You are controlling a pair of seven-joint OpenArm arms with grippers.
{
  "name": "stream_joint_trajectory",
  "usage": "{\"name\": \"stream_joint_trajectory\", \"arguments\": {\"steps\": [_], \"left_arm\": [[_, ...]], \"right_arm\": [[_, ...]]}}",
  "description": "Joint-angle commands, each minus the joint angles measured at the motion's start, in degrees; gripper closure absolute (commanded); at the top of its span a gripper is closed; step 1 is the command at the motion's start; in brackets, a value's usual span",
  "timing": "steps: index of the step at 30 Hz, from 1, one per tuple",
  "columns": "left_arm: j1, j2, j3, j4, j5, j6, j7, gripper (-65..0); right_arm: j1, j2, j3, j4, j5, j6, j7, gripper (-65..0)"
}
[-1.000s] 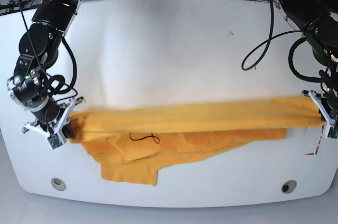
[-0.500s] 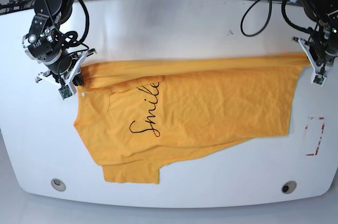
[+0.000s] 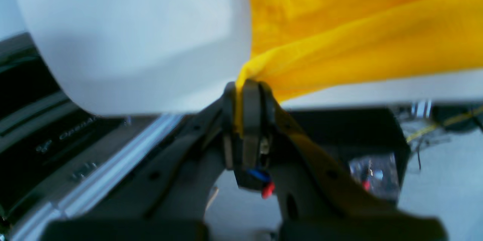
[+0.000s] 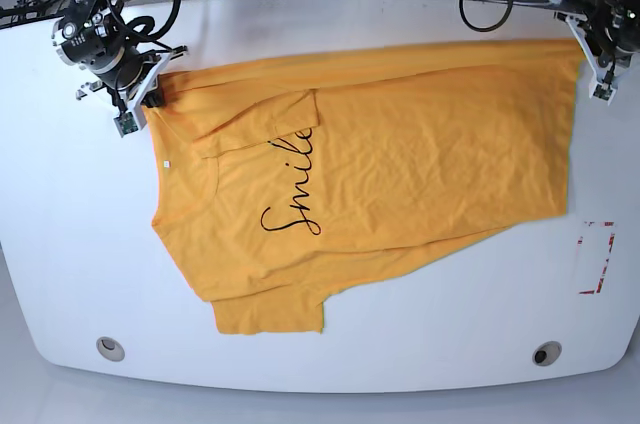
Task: Fold the T-shirt properly
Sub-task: 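Lay the flipped shirt flat, pulling its edge with both grippers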
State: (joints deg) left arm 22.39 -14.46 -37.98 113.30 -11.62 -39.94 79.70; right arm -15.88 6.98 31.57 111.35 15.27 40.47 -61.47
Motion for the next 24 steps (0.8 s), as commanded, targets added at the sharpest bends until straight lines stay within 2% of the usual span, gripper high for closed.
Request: {"name": "stream_joint_trajectory", "arguments": {"steps": [1,8,15,24], "left_arm": [[0.33,-1.06,0.22,0.68,1.46,-0.06,-0.01,0.0],[3.76,-1.06,0.75,0.68,1.46,-0.06,-1.59,0.0],[3.41,-1.06,-2.33,0.59,1.64,-0.06,-1.68,0.0],[3.76,-1.32,-2.77,0.68,1.64,-0.06,-1.68,0.0]], "right_arm": [[0.10,0.01,0.56,0.96,-0.54,-0.47,1.03,0.0],[-2.36,-0.87,0.65,1.05,-0.54,-0.47,1.03,0.0],[-5.44,-0.79,0.65,1.05,-0.54,-0.47,1.03,0.0],[-9.22,-0.70,0.65,1.05,-0.54,-0.47,1.03,0.0]]}}
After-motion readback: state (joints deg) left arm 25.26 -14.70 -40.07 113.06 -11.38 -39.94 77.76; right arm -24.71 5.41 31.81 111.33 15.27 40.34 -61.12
